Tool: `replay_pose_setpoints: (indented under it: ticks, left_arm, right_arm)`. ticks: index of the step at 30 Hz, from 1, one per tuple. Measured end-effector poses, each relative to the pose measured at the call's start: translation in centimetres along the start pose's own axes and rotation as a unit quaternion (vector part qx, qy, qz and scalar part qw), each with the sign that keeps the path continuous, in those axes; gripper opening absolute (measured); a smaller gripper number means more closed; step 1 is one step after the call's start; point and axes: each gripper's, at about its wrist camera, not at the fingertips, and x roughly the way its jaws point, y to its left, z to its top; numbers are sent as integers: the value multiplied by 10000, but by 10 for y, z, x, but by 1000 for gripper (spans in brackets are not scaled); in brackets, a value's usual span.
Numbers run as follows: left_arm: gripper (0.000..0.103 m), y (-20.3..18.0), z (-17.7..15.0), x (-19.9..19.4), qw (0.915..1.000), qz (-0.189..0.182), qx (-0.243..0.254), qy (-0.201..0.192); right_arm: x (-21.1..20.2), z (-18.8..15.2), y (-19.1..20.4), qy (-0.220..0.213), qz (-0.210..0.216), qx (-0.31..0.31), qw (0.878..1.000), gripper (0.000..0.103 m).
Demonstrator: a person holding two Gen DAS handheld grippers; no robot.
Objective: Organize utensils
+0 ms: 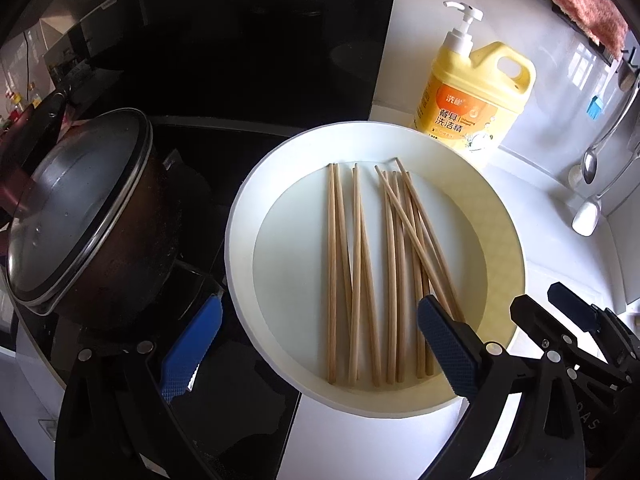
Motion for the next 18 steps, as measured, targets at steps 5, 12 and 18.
replay_pose_setpoints:
  ticks: [5,12,18]
  left_arm:
    - [96,0,-1,-5,9999,90,-15,-58]
    - [96,2,-2,-10,9998,138,-26,-112]
    - [96,4,-1,-11,9998,165,-7,-106]
  right_arm:
    - [-4,-1,1,5,11,18,10000,62]
    - [-9,-1,1,-11,-3,7,10000,63]
    - [-10,-1,1,-15,-3,8,10000,64]
